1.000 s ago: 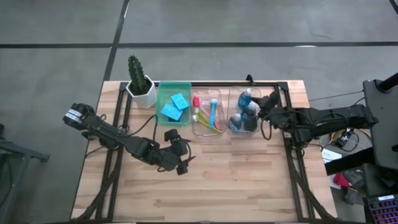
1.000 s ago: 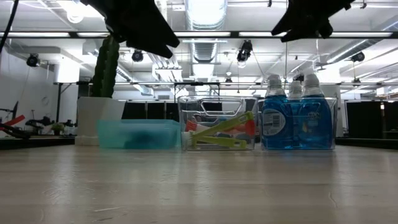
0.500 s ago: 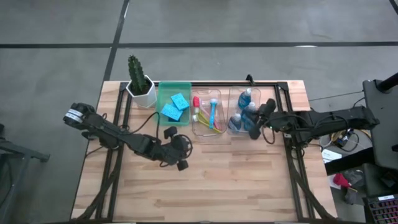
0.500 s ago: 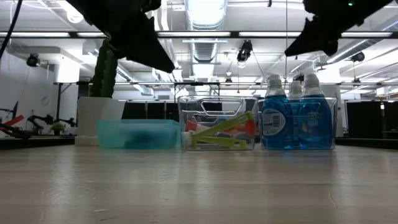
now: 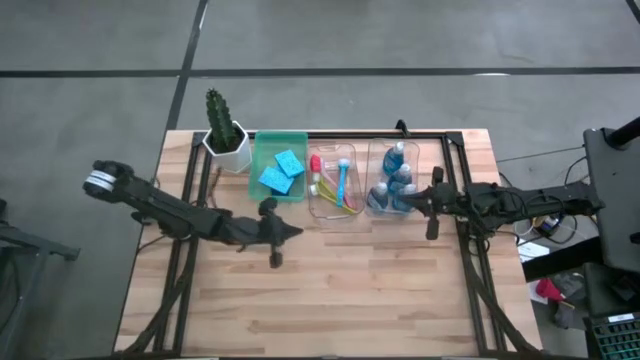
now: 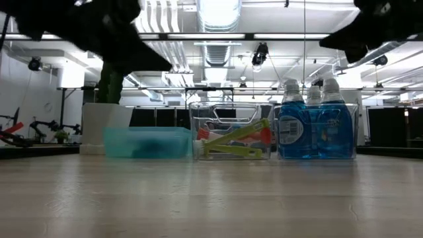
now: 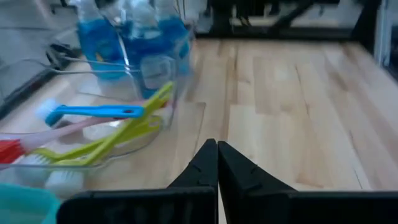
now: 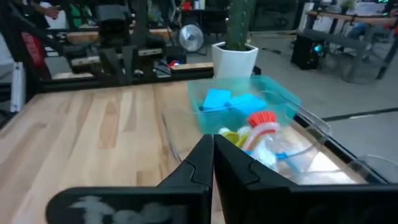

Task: Pick & Place Kitchen Sink Supplies
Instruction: Return to Home Position

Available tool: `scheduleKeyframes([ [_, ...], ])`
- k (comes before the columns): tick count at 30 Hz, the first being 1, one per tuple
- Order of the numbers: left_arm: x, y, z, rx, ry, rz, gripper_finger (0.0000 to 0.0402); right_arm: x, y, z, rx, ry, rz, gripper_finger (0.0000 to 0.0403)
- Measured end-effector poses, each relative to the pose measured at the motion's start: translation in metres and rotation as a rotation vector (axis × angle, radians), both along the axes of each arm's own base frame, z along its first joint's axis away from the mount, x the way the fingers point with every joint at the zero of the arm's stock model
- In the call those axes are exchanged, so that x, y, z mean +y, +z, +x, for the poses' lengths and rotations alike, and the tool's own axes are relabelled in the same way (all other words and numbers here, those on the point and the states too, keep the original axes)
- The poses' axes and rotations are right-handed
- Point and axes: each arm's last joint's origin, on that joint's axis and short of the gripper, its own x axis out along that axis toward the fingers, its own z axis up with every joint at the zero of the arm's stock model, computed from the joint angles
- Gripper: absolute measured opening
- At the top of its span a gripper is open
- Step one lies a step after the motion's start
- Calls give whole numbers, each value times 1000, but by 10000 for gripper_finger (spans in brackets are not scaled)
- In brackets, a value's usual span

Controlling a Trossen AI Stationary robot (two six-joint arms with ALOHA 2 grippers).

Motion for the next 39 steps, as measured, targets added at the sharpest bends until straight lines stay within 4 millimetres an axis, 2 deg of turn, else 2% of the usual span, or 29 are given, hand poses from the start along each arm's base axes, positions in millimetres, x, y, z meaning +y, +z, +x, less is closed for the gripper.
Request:
scheduleKeyframes([
  [3, 11, -7, -26, -77, -30, -5, 1, -1, -9, -7, -8, -4, -23, 8],
  [8, 23, -20, -64, -224, -62, -29, 0, 1, -14, -14, -50, 83, -29, 8],
  [15, 33, -43, -103, -374, -60, -68, 0, 0, -30, -20, -63, 98, -43, 8],
  [24, 34, -39, -111, -396, -102, -88, 0, 0, -58, -21, -158, 101, -78, 8],
  [30, 37, -41, -118, -356, -76, -64, 0, -1, -55, -32, -91, 104, -53, 8],
  [33, 41, -46, -122, -295, 33, 15, 0, -1, -45, -36, -66, 116, -75, 8],
  [39, 50, -45, -126, -350, 362, -98, 0, 2, -47, -32, -152, 202, -115, 8],
])
